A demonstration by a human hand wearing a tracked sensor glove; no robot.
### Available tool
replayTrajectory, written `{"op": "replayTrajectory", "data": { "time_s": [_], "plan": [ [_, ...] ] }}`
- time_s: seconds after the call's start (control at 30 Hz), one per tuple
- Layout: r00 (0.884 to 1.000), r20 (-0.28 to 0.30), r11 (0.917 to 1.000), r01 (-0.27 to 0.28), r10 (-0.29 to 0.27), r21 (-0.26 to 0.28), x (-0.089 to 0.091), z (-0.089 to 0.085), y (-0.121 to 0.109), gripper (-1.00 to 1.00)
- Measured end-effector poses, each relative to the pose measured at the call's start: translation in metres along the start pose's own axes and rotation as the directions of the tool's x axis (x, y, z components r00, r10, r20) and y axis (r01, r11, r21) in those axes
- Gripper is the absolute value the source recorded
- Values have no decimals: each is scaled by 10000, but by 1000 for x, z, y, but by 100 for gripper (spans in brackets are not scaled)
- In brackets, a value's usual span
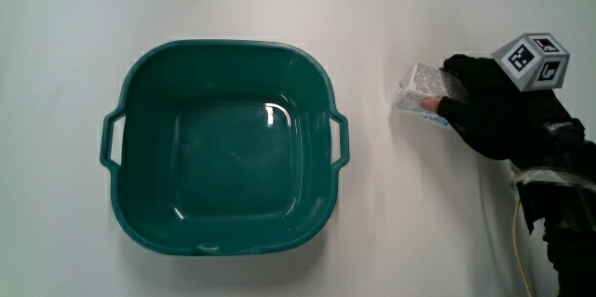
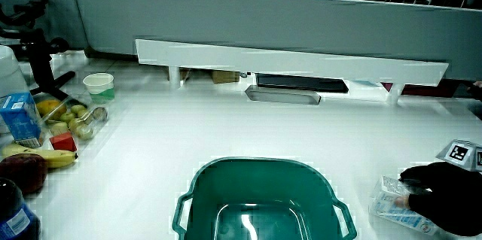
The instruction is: Pick milk from desk
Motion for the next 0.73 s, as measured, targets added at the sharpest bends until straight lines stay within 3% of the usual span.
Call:
{"op": "replayTrajectory", "data": {
  "time_s": [0.23, 0.33, 0.43, 0.47, 0.57, 0.6, 0.73],
  "plan": [
    [9975, 375, 9968, -614, 595, 510, -25, 16, -11, 100],
    [9960, 285, 9939, -868, 850, 681, -34, 22, -13, 100],
    [9865, -179, 9852, -1615, 1628, 575, -48, 27, -13, 100],
    [9815, -326, 9810, -1870, 1888, 519, -51, 27, -12, 100],
    [9673, 158, 9642, -2536, 2532, 778, -67, 31, -13, 100],
    [9561, -11, 9520, -2918, 2932, 922, -69, 29, -11, 100],
    [9277, 482, 9216, -3733, 3702, 1068, -94, 31, -9, 100]
  ]
}}
